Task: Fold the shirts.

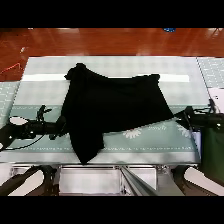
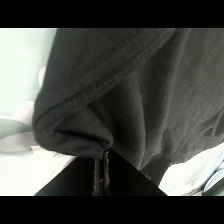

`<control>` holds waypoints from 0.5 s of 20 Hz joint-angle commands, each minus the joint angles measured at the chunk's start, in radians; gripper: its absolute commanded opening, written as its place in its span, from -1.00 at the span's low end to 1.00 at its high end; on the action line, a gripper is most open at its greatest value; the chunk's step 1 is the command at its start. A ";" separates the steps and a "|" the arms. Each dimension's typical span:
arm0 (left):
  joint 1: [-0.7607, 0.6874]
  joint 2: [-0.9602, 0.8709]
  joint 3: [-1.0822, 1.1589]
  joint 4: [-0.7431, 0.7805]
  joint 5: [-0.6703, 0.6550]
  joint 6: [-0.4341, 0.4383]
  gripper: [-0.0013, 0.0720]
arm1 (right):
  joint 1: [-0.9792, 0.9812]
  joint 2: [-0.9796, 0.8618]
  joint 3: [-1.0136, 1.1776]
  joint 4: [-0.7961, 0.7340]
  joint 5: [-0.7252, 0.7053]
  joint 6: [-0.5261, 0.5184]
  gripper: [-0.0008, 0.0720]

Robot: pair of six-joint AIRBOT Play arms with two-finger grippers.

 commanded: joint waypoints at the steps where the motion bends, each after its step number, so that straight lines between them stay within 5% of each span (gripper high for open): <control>1: -0.002 -0.001 -0.001 0.018 0.032 0.001 -0.91 | 0.106 -0.156 0.060 0.078 -0.042 -0.032 0.14; 3: -0.002 -0.001 0.000 0.018 0.031 0.001 -0.91 | 0.183 -0.198 0.114 0.107 -0.077 -0.032 0.07; 5: -0.002 0.000 0.003 0.008 0.031 0.002 -0.91 | 0.257 -0.218 0.187 0.116 -0.105 -0.039 -0.74; 6: -0.002 0.002 0.020 0.008 0.023 0.002 -0.91 | 0.290 -0.218 0.234 0.115 -0.101 -0.059 -0.91; 10: 0.028 0.077 0.267 -0.021 -0.069 0.002 -0.91 | 0.330 -0.172 0.523 0.110 0.033 -0.050 -0.91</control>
